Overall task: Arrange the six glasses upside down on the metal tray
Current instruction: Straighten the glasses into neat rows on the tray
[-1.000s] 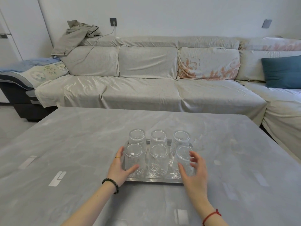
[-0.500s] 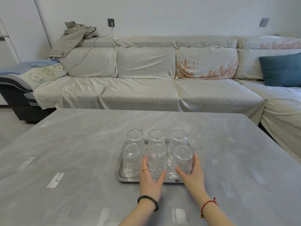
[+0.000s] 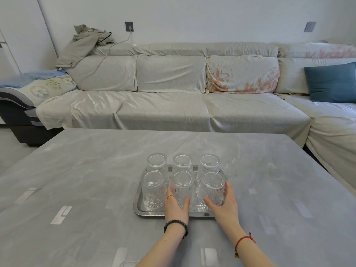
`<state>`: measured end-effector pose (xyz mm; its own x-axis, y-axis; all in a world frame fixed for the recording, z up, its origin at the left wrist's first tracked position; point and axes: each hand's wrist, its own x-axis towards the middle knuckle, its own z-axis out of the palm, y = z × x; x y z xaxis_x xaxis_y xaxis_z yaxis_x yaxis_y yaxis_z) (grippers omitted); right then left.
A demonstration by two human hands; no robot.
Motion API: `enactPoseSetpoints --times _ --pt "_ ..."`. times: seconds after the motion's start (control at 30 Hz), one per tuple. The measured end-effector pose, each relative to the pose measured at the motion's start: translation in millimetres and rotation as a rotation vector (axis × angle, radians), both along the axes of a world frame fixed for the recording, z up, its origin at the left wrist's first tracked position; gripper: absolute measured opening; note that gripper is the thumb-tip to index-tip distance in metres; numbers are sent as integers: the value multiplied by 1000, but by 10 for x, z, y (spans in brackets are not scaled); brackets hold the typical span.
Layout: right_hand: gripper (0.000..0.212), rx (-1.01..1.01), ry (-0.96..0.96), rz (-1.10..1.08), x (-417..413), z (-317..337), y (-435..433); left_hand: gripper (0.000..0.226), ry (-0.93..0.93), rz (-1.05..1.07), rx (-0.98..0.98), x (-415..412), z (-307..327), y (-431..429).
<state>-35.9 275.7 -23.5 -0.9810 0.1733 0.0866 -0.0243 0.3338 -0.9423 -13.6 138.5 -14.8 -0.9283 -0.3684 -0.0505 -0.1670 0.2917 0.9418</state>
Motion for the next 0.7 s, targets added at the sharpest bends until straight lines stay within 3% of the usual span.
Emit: enactPoseSetpoints --times 0.07,0.2,0.37,0.47,0.57,0.7 --pt "82 -72 1 23 -6 26 30 81 -6 -2 20 6 13 -13" --pt "45 -189 37 1 -144 191 164 79 73 -51 -11 137 83 -116" --pt "43 -98 0 111 -507 448 310 36 397 -121 -206 123 415 -502" --pt "47 -123 -82 199 -730 571 307 32 478 -93 -172 -152 638 -796" --pt "49 -114 -184 265 -913 617 289 41 360 -63 -156 -526 747 -1076" --pt "53 -129 -258 313 -1034 563 272 67 -9 -165 -130 -895 710 -1365"
